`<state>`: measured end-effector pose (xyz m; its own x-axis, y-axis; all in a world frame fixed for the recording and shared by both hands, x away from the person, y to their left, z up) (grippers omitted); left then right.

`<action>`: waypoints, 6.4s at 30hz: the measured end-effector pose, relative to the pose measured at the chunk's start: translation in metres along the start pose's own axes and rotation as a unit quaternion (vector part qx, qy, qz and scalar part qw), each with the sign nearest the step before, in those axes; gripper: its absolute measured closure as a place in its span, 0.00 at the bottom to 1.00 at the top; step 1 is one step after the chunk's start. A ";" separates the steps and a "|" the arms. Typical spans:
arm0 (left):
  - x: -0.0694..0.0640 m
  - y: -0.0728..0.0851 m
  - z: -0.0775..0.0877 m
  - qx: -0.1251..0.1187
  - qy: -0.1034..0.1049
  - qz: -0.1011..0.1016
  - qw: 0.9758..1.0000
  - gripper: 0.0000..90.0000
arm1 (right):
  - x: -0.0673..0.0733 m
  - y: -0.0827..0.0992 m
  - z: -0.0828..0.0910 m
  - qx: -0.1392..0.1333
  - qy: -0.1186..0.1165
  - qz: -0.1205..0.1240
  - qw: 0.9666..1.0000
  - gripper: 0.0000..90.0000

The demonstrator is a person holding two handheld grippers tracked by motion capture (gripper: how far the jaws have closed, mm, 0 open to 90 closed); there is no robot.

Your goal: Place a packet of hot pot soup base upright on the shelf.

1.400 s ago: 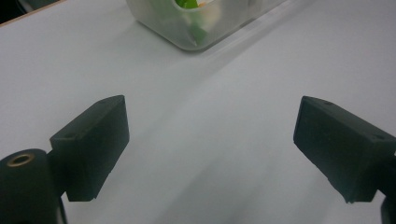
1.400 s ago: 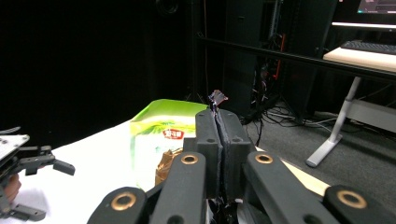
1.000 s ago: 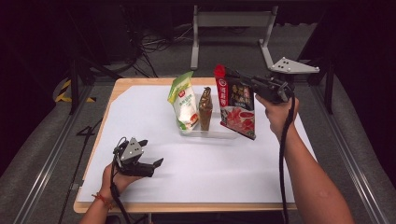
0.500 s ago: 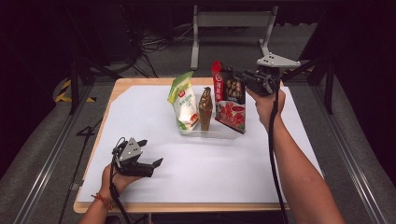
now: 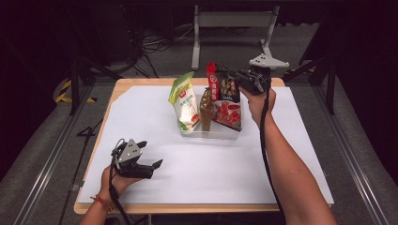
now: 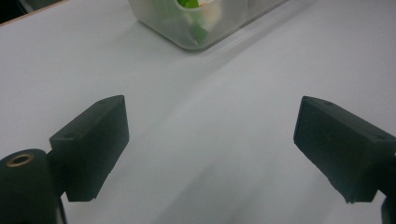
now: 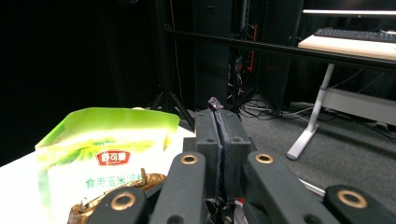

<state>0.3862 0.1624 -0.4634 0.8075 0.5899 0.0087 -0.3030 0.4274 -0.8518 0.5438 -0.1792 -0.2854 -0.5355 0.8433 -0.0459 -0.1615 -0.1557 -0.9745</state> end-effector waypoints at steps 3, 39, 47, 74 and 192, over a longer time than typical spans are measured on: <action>0.000 0.000 0.000 0.002 0.000 0.000 1.000 0.12 | 0.004 0.004 -0.002 -0.010 -0.009 -0.003 1.000 0.98; -0.003 0.000 -0.004 0.015 0.003 -0.012 1.000 0.12 | 0.002 0.032 0.027 0.000 -0.027 0.041 0.999 0.72; -0.003 0.000 -0.005 0.018 0.003 -0.011 1.000 0.12 | 0.000 0.033 0.038 -0.005 -0.017 0.034 0.999 0.70; -0.004 -0.001 -0.005 0.021 -0.002 -0.016 1.000 0.12 | 0.014 0.088 0.081 0.066 -0.027 0.081 0.994 1.00; -0.006 -0.001 -0.006 0.025 -0.002 -0.026 0.999 0.12 | 0.027 0.148 0.122 0.134 -0.041 0.122 0.982 0.60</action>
<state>0.3845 0.1541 -0.4655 0.8206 0.5690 0.0539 -0.2859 0.4904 -0.8232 0.4039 -0.2420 -0.4042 -0.6486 0.7212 -0.2432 -0.2268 -0.4882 -0.8427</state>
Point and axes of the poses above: each handheld gripper's, and its own axes: z roughly backward along the jaws, y roughly out of its underside, x roughly to its left, the point moved 5 cm from there along -z, roughly forward along the jaws, and after that the axes turned 6 degrees about y, right-handed, at the moved point
